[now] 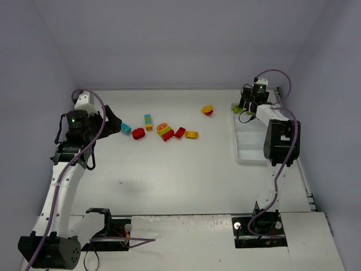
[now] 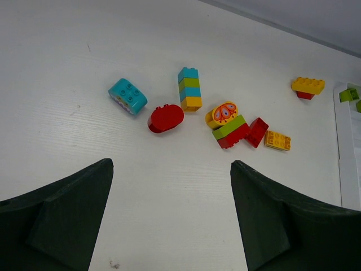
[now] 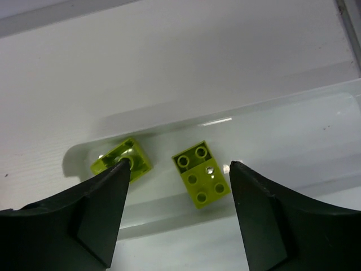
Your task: Sort the legos into containers by color
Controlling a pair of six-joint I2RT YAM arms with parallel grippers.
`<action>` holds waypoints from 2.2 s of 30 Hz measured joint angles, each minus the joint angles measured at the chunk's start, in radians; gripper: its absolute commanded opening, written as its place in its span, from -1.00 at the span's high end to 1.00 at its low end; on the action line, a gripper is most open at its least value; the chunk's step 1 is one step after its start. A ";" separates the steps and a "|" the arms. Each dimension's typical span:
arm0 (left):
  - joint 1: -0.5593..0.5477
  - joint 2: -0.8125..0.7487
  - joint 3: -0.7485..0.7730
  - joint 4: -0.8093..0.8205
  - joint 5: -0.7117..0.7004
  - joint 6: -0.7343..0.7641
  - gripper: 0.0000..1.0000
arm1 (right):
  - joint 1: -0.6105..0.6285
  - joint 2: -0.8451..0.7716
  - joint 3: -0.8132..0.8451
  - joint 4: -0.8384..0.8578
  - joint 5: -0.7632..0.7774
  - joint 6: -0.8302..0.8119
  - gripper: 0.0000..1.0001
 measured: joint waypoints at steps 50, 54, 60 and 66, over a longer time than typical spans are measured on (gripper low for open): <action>0.000 0.002 0.000 -0.002 0.002 -0.015 -0.57 | 0.636 -0.162 -0.364 0.033 0.104 0.276 -0.24; 0.000 0.002 0.000 -0.002 0.002 -0.017 -0.57 | 0.636 -0.162 -0.374 0.043 0.124 0.272 0.24; 0.000 0.002 0.000 -0.002 0.012 -0.018 -0.57 | 0.636 -0.164 -0.395 0.066 0.178 0.251 1.00; 0.000 0.002 0.000 -0.002 0.013 -0.018 -0.57 | 0.620 -0.235 -0.438 0.046 0.222 0.187 1.00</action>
